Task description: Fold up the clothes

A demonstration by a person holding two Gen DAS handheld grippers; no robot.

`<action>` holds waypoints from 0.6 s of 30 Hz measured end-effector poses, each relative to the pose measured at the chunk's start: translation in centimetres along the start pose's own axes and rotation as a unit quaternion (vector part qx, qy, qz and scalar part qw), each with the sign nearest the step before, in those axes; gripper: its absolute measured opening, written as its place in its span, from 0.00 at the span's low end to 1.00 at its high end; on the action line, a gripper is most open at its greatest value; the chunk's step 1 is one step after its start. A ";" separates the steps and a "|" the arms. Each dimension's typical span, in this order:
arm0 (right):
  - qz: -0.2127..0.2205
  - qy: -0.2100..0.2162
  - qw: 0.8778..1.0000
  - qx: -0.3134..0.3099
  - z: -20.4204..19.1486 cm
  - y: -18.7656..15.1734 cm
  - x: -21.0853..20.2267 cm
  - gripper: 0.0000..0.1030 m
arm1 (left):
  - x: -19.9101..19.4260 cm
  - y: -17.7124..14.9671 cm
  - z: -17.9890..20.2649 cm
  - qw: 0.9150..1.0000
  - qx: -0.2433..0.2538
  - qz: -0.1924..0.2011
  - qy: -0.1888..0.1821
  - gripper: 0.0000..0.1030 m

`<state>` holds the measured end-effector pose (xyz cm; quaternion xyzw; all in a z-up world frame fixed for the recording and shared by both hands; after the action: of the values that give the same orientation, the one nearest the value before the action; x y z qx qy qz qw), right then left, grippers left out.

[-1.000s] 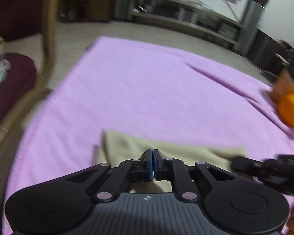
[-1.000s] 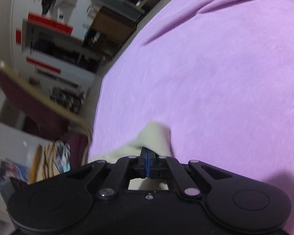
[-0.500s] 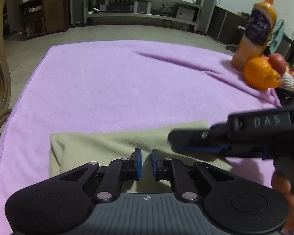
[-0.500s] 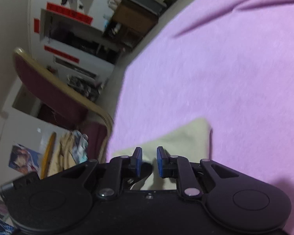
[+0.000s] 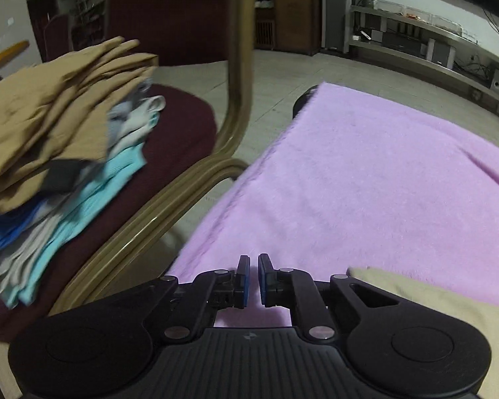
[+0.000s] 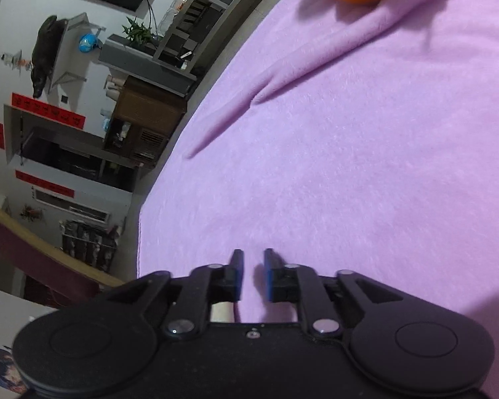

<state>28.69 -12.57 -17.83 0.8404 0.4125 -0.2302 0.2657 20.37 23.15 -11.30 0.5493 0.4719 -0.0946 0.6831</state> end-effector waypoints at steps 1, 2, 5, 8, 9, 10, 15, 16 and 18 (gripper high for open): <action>-0.006 -0.006 1.000 -0.014 -0.8 -0.7 -0.7 0.19 | -1.3 -0.2 -0.5 1.000 0.005 -0.001 -0.006 0.12; -0.014 -0.012 0.999 -0.032 -1.8 -1.6 -1.3 0.19 | -2.5 -0.4 -0.8 1.000 0.015 0.001 -0.014 0.14; -0.034 -0.030 0.995 -0.092 -4.4 -4.1 -4.0 0.22 | -6.1 -2.3 -1.8 0.998 0.040 0.004 -0.046 0.25; -0.043 -0.024 0.988 -0.146 -5.6 -7.0 -7.7 0.30 | -8.8 -5.7 -2.9 0.995 0.057 -0.007 -0.078 0.25; -0.045 -0.022 0.986 -0.162 -5.5 -8.1 -9.0 0.31 | -9.2 -6.9 -3.1 0.994 0.058 -0.017 -0.087 0.25; -0.048 -0.026 0.983 -0.177 -5.3 -9.3 -9.9 0.31 | -9.6 -8.0 -3.4 0.993 0.059 -0.028 -0.095 0.25; -0.037 -0.071 0.955 -0.285 -4.7 -14.4 -12.5 0.32 | -11.1 -11.6 -2.7 0.988 0.072 -0.049 -0.125 0.24; -0.028 -0.074 0.947 -0.311 -5.0 -15.1 -12.6 0.32 | -11.4 -12.0 -2.2 0.988 0.082 -0.044 -0.125 0.24; -0.019 -0.071 0.929 -0.363 -6.0 -16.6 -12.4 0.28 | -11.7 -12.6 -1.1 0.986 0.105 -0.036 -0.127 0.24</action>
<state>9.27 -7.24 -10.09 0.6599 0.4641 -0.1283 0.5768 5.31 14.70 -10.80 0.5839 0.3879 -0.2369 0.6727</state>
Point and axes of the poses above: each gripper's, at about its wrist camera, not at the fingertips, and x roughly the way its jaws point, z to its right, y to its top, the point moved 9 cm from there along x, roughly the way its jaws point, and after that the axes turned 2 degrees about -y, right-handed, at the moved point
